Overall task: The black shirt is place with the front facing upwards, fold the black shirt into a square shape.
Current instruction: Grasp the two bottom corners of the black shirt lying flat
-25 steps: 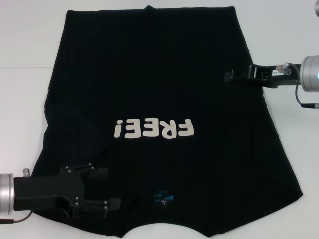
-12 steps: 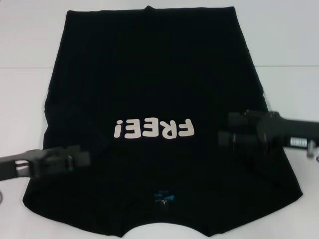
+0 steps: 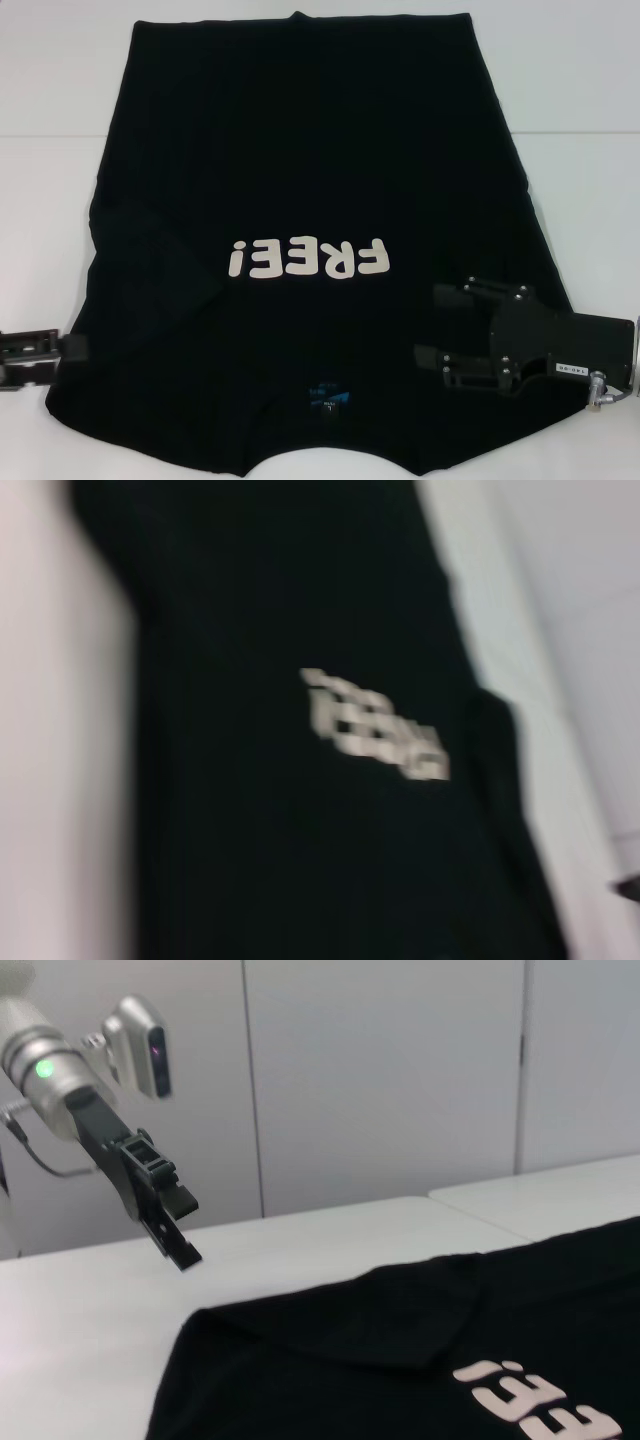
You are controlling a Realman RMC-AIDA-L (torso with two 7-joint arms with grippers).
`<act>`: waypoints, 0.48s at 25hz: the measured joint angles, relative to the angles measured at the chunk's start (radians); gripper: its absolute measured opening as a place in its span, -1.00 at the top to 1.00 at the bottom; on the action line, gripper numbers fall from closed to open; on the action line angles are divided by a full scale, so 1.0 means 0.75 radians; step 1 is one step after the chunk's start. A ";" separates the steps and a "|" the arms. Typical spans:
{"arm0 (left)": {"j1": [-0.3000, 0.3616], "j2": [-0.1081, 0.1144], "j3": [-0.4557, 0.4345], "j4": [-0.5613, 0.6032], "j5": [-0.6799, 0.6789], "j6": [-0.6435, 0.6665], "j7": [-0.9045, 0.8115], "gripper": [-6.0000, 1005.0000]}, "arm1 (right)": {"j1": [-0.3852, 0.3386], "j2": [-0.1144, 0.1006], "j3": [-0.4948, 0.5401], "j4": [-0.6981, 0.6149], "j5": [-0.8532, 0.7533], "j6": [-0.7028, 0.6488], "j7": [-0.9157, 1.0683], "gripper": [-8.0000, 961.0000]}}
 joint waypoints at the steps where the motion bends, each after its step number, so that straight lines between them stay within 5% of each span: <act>1: 0.001 -0.006 0.000 0.062 0.042 -0.014 -0.046 -0.83 | 0.001 0.000 0.000 0.005 -0.001 0.010 -0.006 -0.74; 12: -0.095 -0.073 0.064 0.231 0.365 -0.107 -0.167 -0.83 | 0.002 0.001 0.000 0.021 -0.002 0.051 -0.013 -0.73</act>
